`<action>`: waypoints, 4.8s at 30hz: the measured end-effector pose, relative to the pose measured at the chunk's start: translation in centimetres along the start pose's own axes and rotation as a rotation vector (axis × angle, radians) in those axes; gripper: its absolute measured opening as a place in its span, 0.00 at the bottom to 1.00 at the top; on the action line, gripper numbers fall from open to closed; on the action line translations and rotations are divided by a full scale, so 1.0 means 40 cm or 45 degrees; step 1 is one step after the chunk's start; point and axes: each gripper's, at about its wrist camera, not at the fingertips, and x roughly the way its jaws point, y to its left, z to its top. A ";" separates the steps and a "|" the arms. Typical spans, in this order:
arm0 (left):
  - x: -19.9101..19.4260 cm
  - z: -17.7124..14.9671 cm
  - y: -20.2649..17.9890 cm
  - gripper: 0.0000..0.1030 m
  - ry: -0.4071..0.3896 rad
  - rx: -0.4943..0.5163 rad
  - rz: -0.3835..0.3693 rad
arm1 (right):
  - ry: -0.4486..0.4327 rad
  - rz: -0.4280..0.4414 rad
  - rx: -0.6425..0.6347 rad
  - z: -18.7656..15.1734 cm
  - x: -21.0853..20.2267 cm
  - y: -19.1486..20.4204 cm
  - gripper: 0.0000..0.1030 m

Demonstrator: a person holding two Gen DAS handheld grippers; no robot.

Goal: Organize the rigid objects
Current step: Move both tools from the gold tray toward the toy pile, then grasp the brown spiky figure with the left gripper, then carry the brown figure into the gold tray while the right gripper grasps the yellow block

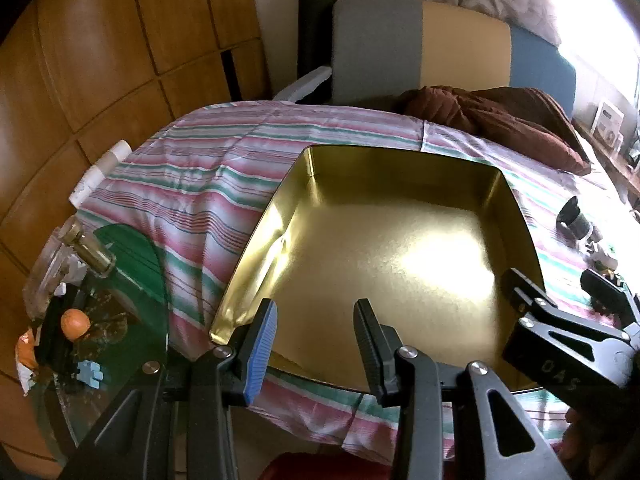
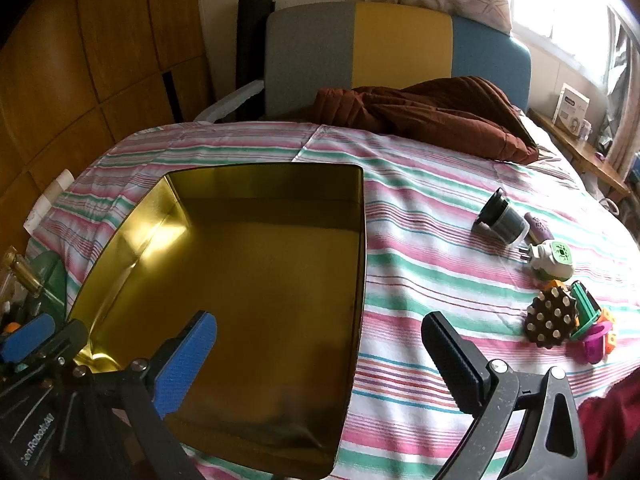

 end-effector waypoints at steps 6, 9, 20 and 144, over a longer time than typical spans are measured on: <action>0.001 -0.003 -0.009 0.39 0.008 0.014 -0.004 | -0.003 -0.001 0.007 -0.005 -0.005 -0.010 1.00; 0.005 -0.006 -0.010 0.39 0.019 0.015 -0.009 | -0.008 -0.006 0.016 -0.007 -0.010 -0.019 1.00; 0.015 -0.013 -0.018 0.39 0.063 0.015 -0.073 | -0.019 -0.014 0.028 -0.016 -0.025 -0.051 1.00; -0.030 0.046 -0.534 0.22 -0.231 0.411 -0.871 | 0.078 0.101 0.148 -0.035 0.006 -0.748 0.67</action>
